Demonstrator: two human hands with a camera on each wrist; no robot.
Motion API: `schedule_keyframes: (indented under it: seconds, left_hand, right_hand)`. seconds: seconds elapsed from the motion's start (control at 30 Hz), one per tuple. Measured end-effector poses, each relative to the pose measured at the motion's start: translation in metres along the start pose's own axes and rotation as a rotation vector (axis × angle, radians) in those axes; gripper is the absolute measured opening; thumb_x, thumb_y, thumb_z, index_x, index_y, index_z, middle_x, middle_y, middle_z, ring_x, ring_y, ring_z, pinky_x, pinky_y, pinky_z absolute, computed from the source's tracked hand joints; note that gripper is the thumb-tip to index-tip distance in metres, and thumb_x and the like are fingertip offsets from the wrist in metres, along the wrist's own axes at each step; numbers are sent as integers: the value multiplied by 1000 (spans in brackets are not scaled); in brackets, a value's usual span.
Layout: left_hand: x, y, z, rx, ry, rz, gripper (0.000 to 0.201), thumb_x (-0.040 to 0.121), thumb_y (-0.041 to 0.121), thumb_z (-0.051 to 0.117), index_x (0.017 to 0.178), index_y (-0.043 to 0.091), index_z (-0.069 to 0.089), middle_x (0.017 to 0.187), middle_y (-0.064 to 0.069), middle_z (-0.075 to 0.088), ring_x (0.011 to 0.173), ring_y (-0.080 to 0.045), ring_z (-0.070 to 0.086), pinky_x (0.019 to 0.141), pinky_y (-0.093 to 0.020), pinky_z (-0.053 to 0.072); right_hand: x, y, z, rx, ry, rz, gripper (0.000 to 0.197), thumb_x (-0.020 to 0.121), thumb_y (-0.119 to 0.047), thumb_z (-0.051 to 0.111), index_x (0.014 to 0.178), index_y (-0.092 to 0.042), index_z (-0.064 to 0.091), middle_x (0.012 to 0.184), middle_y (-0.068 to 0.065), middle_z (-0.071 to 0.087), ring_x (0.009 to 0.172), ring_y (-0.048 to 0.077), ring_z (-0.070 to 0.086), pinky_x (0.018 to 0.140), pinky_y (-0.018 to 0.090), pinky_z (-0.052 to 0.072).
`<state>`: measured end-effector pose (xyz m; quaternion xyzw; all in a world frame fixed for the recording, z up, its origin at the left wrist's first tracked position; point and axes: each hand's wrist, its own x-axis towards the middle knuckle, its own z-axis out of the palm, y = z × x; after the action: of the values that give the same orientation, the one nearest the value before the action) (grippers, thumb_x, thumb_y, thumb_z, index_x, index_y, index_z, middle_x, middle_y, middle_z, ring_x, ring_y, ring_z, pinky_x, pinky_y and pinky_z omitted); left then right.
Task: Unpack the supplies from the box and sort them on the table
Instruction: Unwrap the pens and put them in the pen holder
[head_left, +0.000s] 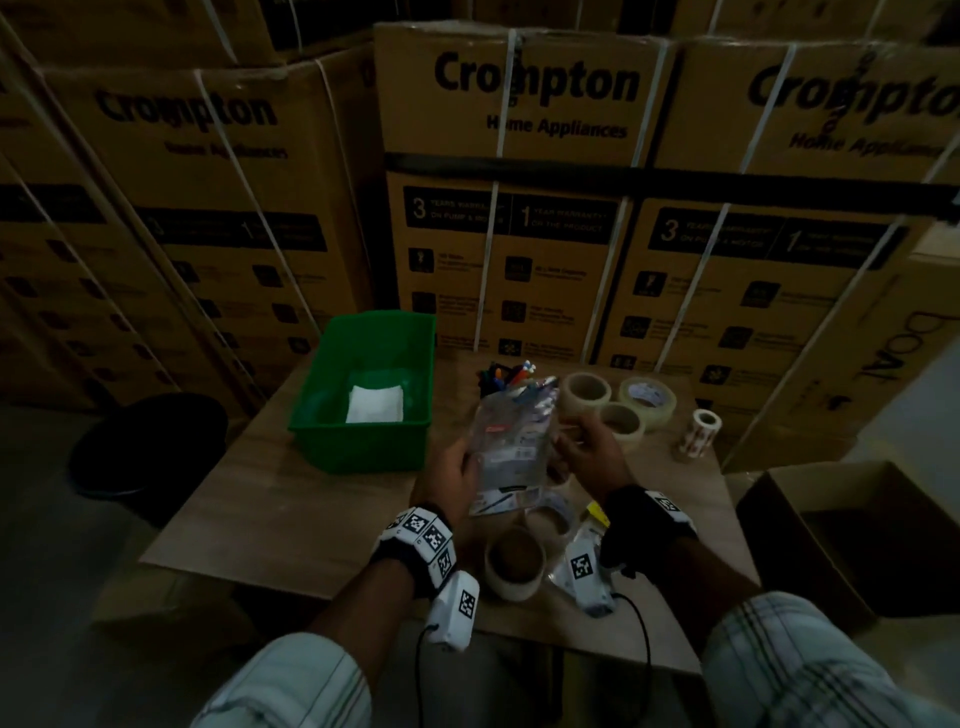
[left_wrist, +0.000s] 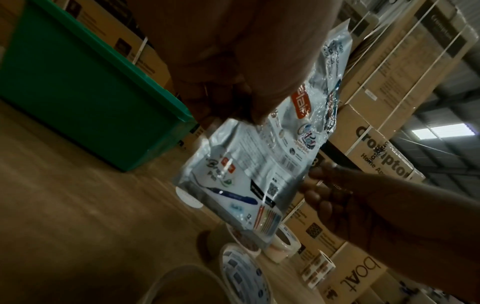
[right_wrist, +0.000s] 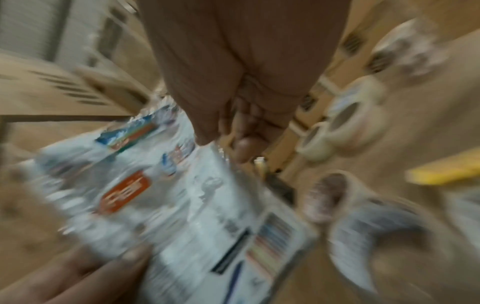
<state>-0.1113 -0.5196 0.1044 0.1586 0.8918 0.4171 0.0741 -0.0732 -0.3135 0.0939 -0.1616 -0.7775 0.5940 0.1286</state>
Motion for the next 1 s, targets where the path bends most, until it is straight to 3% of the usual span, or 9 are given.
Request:
schedule_keyframes:
  seconds: [0.1, 0.17, 0.23, 0.3, 0.37, 0.53, 0.77, 0.87, 1.0]
  left_hand:
    - [-6, -19, 8, -22, 17, -45, 22, 96, 20, 50, 110, 8, 62, 108, -17, 67, 98, -34, 63, 80, -33, 47]
    - [-14, -29, 13, -56, 10, -81, 19, 95, 19, 51, 106, 7, 62, 105, -17, 68, 96, -33, 63, 78, -32, 48]
    - [-21, -38, 17, -90, 16, -110, 19, 96, 17, 51, 106, 6, 62, 104, -15, 68, 94, -31, 64, 77, -28, 46]
    - [-28, -48, 24, -176, 28, -143, 21, 95, 18, 50, 111, 12, 63, 106, -9, 70, 96, -27, 66, 84, -34, 52]
    - [-34, -53, 31, -242, 37, -186, 21, 95, 16, 51, 113, 13, 61, 107, -8, 70, 99, -26, 66, 88, -41, 54]
    - [-40, -56, 49, -264, 20, -252, 18, 97, 13, 50, 112, 10, 59, 106, -8, 68, 94, -24, 64, 81, -33, 51]
    - [-42, -38, 64, -344, 41, -315, 24, 96, 16, 48, 118, 14, 58, 115, -8, 68, 105, -25, 64, 94, -46, 52]
    - [-45, -34, 70, -346, 52, -339, 22, 96, 15, 49, 116, 14, 57, 114, -10, 68, 104, -26, 64, 94, -49, 52]
    - [-54, -34, 75, -336, 80, -371, 21, 96, 13, 48, 115, 10, 57, 113, -13, 68, 102, -27, 65, 92, -49, 53]
  right_hand:
    - [-12, 33, -7, -103, 113, 150, 21, 90, -18, 60, 109, -11, 53, 92, 13, 60, 70, 24, 60, 56, 33, 51]
    - [-22, 58, -17, -179, 132, 252, 20, 89, -17, 61, 105, -8, 55, 93, 15, 63, 72, 31, 64, 68, 45, 56]
    - [-31, 81, -25, -298, 129, 323, 18, 87, -15, 62, 102, -6, 60, 88, 12, 66, 79, 34, 68, 77, 50, 57]
    - [-41, 94, -30, -400, 128, 361, 14, 85, -18, 64, 97, -10, 64, 89, 12, 68, 86, 34, 68, 82, 47, 56]
    - [-50, 100, -33, -508, 137, 394, 18, 84, -16, 63, 100, -8, 66, 102, 18, 68, 99, 35, 64, 87, 38, 51]
    - [-63, 113, -31, -526, 187, 519, 26, 85, -21, 63, 102, -3, 58, 110, 22, 62, 106, 37, 58, 82, 36, 45]
    - [-83, 116, -23, -535, 52, 452, 42, 87, -38, 62, 111, -5, 51, 114, 21, 62, 106, 37, 59, 80, 36, 46]
    - [-85, 116, -17, -589, -39, 413, 65, 80, -52, 64, 122, -6, 45, 118, 23, 56, 108, 39, 58, 86, 39, 48]
    - [-86, 126, -17, -689, -130, 337, 80, 79, -74, 41, 126, -10, 43, 118, 20, 50, 108, 41, 53, 84, 41, 44]
